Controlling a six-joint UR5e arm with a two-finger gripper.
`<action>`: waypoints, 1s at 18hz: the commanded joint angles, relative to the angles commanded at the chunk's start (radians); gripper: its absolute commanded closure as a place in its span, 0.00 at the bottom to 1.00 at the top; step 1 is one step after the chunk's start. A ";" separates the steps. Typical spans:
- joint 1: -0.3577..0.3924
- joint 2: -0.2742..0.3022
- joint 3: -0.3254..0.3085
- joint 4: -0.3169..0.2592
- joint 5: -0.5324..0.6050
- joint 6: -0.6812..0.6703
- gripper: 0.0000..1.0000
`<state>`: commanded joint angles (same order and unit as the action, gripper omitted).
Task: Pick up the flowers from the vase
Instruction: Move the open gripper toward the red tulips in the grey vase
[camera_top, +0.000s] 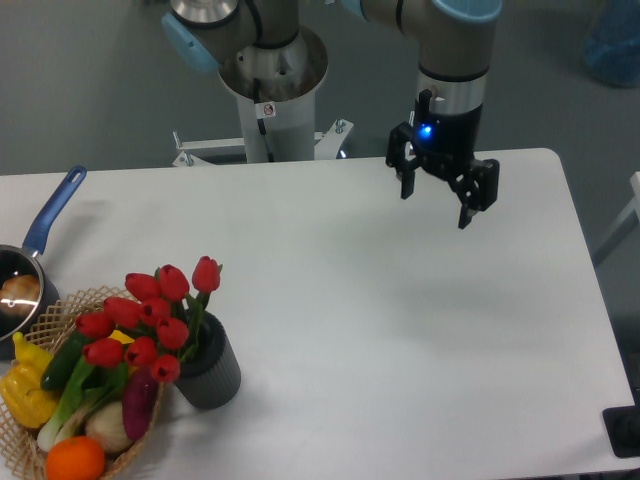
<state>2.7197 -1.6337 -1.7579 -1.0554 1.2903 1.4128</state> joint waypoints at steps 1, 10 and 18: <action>0.000 -0.002 0.002 -0.002 -0.028 0.000 0.00; 0.003 -0.002 -0.025 -0.014 -0.129 0.000 0.00; 0.034 -0.005 -0.032 -0.015 -0.275 -0.035 0.00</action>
<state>2.7535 -1.6383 -1.7901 -1.0707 1.0157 1.3775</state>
